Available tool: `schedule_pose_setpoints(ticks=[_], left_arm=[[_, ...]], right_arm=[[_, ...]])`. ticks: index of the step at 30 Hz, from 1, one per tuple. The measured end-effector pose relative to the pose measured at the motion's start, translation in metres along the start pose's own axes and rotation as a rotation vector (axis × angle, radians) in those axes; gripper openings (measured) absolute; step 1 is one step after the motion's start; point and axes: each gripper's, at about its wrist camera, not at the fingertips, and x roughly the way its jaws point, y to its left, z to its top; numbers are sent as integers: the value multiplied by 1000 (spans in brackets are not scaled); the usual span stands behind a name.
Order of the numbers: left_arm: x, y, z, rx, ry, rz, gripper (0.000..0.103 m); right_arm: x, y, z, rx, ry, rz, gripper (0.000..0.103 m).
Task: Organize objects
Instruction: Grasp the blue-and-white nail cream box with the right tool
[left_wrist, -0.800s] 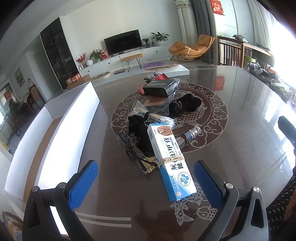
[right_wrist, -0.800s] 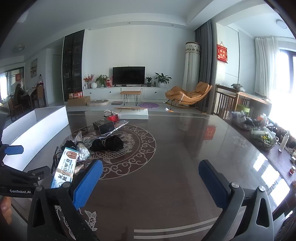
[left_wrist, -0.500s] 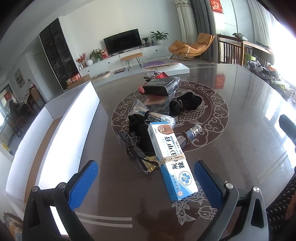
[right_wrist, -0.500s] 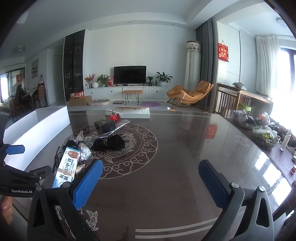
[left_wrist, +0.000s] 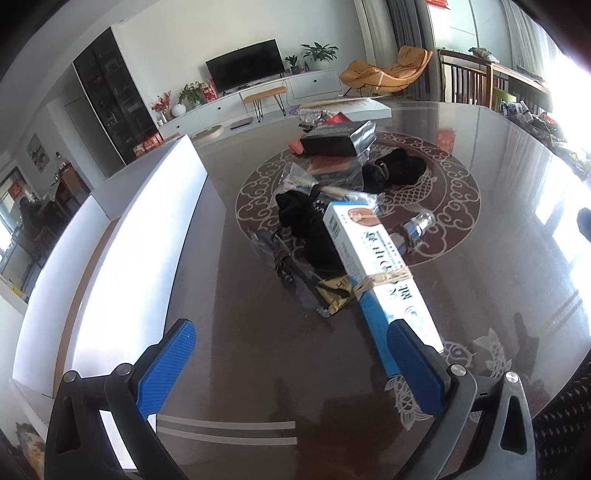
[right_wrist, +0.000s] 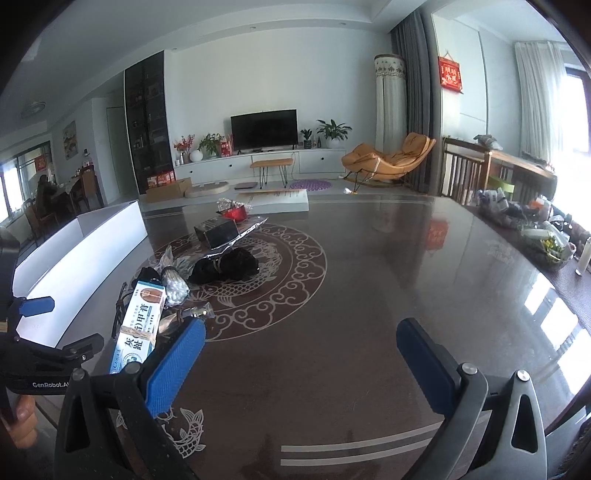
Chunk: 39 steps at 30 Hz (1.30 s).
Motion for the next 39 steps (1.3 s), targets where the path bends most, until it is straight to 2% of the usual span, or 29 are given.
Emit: schedule_pose_setpoints(ticks=[7,12,16,21,23,25,29,32,36,39], left_arm=[[30,22,-28,-28,86,-28,103],[46,24,-37,-44,117,-63,103],[53,26,-37,-62,118,-89,103],[61,32,-38,-120,133,-150,103],[64,39,-41,-160,141,-190,103],[63,41,-43,-154,134,-187,103],[60,43,-45,-135,141,-198,103],[62,43,-42,-128,156,-202,103],[61,44,-44,-118,158,-207,103],[59,46,-48,-112,154,-210,103]], right_arm=[[13,25,-8,-97,49,16,103],[32,37,-18,-136,122,5,103],[48,36,-27,-113,214,36,103],[81,43,-49,-146,386,4,103],[84,48,-53,-180,394,-6,103],[88,52,-56,-198,399,-6,103],[96,48,-56,-132,415,59,103],[100,54,-55,-144,402,70,103],[105,58,-51,-117,420,43,103],[110,56,-46,-82,472,13,103]])
